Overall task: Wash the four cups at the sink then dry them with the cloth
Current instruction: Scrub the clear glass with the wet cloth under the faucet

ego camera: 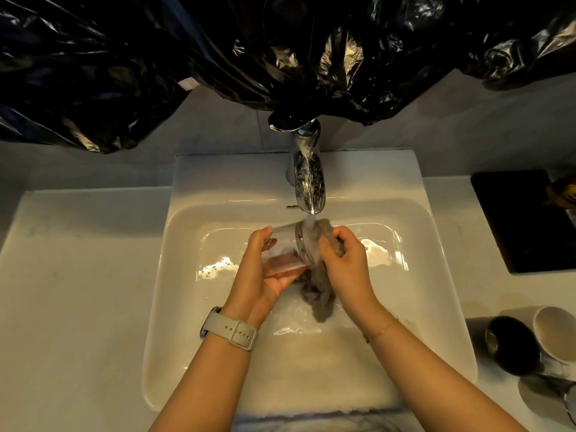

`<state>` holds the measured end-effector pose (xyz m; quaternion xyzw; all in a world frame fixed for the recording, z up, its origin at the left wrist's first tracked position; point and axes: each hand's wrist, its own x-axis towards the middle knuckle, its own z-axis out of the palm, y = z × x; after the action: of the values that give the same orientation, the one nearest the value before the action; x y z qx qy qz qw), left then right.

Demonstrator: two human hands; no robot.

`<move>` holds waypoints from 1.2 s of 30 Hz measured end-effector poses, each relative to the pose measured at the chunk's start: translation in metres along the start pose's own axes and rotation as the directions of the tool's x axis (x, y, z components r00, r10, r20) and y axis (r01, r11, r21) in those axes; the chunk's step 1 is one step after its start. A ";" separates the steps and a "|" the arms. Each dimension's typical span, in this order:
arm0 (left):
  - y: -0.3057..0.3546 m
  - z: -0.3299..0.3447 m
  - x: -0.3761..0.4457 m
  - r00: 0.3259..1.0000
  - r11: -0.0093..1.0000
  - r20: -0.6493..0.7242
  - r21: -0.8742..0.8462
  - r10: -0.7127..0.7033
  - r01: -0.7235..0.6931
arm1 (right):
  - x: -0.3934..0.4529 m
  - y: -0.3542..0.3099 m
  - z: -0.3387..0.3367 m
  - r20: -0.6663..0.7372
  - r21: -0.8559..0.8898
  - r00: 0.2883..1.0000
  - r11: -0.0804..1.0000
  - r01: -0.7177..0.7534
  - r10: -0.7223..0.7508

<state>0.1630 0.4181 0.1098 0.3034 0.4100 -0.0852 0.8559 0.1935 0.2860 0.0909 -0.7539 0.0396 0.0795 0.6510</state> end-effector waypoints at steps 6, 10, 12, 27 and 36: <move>-0.015 0.002 0.001 0.996 0.984 0.012 0.154 0.090 -0.091 | -0.027 -0.021 0.000 0.071 0.124 0.987 0.983 0.136 -0.145; -0.020 0.001 0.000 0.979 0.941 0.051 0.269 0.199 -0.206 | -0.011 -0.017 -0.001 0.021 0.082 0.988 0.985 0.153 -0.155; -0.022 0.000 -0.003 0.955 0.885 0.052 0.363 0.293 -0.291 | -0.008 -0.015 -0.001 0.070 0.123 0.996 0.992 0.043 -0.051; -0.025 0.005 0.003 0.935 0.855 -0.052 0.424 0.352 -0.299 | -0.007 -0.010 0.004 0.253 0.039 0.964 0.995 -0.089 0.077; -0.031 0.002 0.000 0.669 0.356 0.299 0.663 0.680 -0.658 | 0.013 -0.027 -0.003 0.463 0.274 0.785 0.776 -0.568 0.412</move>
<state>0.1522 0.3923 0.0974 0.7567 0.1923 0.1196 0.6133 0.2107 0.2874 0.1152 -0.5368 0.1280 0.3830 0.7408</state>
